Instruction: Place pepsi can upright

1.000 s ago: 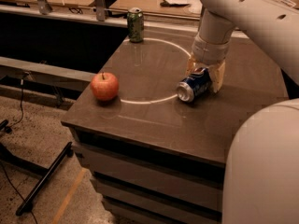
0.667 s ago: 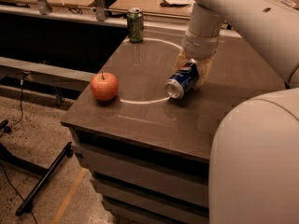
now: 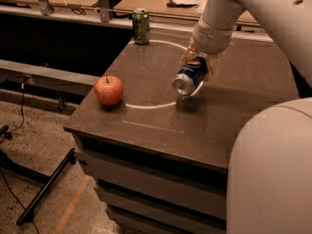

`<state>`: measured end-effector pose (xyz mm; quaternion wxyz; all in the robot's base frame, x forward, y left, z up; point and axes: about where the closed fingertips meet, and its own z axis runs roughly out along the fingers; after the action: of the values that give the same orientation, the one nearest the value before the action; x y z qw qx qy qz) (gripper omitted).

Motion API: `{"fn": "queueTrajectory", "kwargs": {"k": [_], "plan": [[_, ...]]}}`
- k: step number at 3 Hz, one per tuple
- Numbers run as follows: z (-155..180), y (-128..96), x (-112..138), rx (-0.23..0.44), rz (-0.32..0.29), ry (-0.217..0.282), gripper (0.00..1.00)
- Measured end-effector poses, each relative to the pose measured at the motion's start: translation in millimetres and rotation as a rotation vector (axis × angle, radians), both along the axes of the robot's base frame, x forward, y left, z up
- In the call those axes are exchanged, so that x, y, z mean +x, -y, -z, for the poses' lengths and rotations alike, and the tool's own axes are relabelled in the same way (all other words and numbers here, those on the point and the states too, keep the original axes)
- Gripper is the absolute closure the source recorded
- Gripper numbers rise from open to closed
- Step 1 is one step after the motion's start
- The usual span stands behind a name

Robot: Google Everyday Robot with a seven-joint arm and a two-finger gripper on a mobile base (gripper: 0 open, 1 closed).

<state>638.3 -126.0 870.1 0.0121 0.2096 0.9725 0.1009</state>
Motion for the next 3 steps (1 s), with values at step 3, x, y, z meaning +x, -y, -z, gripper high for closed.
{"fn": "queueTrajectory", "kwargs": {"k": [3], "plan": [[-60, 19, -34, 0.396, -0.226, 0.410, 1.00]]}}
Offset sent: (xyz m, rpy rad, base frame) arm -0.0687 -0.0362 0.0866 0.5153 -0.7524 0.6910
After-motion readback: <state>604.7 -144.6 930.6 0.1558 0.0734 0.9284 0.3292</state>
